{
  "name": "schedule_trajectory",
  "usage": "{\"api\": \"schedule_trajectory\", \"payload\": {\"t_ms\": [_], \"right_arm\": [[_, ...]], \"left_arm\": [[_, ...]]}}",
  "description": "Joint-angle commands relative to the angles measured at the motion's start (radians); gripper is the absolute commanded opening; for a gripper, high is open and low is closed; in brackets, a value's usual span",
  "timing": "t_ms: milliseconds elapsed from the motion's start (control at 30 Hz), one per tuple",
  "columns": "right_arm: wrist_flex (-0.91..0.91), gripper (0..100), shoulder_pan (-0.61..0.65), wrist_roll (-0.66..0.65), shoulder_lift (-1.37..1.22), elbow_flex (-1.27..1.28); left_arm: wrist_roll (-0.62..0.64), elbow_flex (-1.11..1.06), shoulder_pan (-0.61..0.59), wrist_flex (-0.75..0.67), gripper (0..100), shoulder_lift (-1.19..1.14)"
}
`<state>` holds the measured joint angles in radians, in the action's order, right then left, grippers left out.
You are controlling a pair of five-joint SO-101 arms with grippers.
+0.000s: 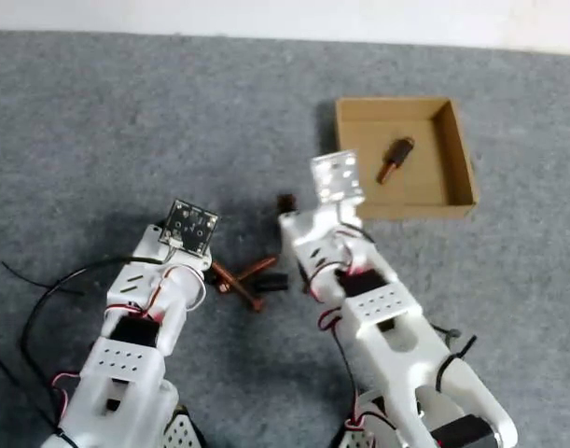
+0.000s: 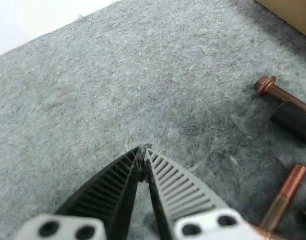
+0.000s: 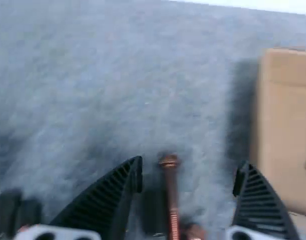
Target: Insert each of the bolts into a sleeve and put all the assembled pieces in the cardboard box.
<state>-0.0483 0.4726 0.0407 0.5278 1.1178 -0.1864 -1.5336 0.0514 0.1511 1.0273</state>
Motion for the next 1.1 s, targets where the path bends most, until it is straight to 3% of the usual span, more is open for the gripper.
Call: {"api": "schedule_trajectory", "payload": {"t_ms": [0, 567, 833, 1067], "right_arm": [[-0.074, 27.8, 0.054, -0.023, -0.053, -0.021], [-0.094, 27.8, 0.064, -0.023, -0.363, -0.234], [-0.407, 27.8, 0.062, -0.02, -0.277, -0.358], [-0.424, 27.8, 0.064, -0.025, -0.274, -0.397]], "left_arm": [[-0.005, 0.056, -0.015, -0.021, 1, -0.005], [-0.005, 0.058, -0.015, -0.021, 1, -0.005], [0.038, 0.074, -0.068, -0.021, 1, -0.007], [0.038, 0.073, -0.067, -0.02, 1, -0.007]]}}
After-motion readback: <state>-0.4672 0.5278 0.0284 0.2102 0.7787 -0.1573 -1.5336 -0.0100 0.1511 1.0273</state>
